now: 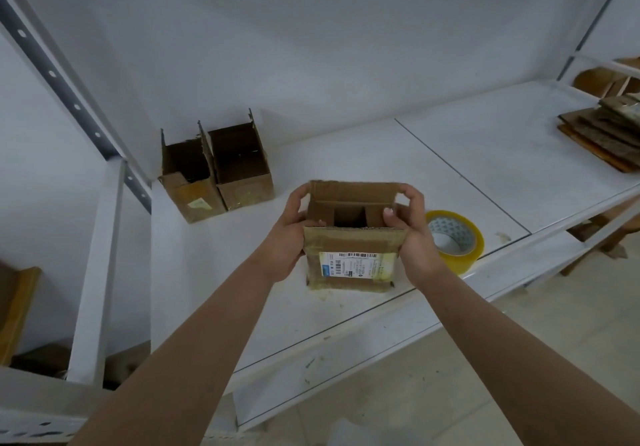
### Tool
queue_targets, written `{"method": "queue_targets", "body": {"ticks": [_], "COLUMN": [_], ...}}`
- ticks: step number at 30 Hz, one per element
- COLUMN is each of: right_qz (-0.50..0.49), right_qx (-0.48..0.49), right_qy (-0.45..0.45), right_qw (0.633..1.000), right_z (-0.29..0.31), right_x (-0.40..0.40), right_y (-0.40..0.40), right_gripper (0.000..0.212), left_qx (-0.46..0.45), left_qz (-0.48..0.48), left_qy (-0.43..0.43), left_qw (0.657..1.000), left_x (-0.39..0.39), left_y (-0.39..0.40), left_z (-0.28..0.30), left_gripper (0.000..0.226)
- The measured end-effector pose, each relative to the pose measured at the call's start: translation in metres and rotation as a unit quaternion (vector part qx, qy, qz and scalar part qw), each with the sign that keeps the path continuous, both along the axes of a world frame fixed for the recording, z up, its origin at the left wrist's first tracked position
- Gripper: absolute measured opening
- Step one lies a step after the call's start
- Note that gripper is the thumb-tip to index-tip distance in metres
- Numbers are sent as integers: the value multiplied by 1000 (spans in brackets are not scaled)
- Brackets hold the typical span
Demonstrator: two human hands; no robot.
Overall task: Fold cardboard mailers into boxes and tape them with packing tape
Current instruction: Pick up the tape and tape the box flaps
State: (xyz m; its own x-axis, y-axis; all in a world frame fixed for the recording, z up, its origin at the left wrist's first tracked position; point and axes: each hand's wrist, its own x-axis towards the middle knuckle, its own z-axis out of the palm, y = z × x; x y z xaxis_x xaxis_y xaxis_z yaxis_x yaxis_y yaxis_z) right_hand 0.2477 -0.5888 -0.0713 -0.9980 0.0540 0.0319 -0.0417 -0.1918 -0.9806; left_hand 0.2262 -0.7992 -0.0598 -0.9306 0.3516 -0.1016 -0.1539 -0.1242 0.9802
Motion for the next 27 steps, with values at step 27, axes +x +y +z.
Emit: {"method": "queue_targets", "body": {"ticks": [27], "right_qz": [0], "right_qx": [83], "right_qy": [3], "right_qw": [997], "right_z": [5], "right_x": [3], "right_y": [8], "right_gripper": [13], "left_qx": [-353], "left_qz": [130], "left_qy": [201], "left_qw": [905], "left_x": [11], "left_y": [17], "left_z": [29], "left_gripper": [38]}}
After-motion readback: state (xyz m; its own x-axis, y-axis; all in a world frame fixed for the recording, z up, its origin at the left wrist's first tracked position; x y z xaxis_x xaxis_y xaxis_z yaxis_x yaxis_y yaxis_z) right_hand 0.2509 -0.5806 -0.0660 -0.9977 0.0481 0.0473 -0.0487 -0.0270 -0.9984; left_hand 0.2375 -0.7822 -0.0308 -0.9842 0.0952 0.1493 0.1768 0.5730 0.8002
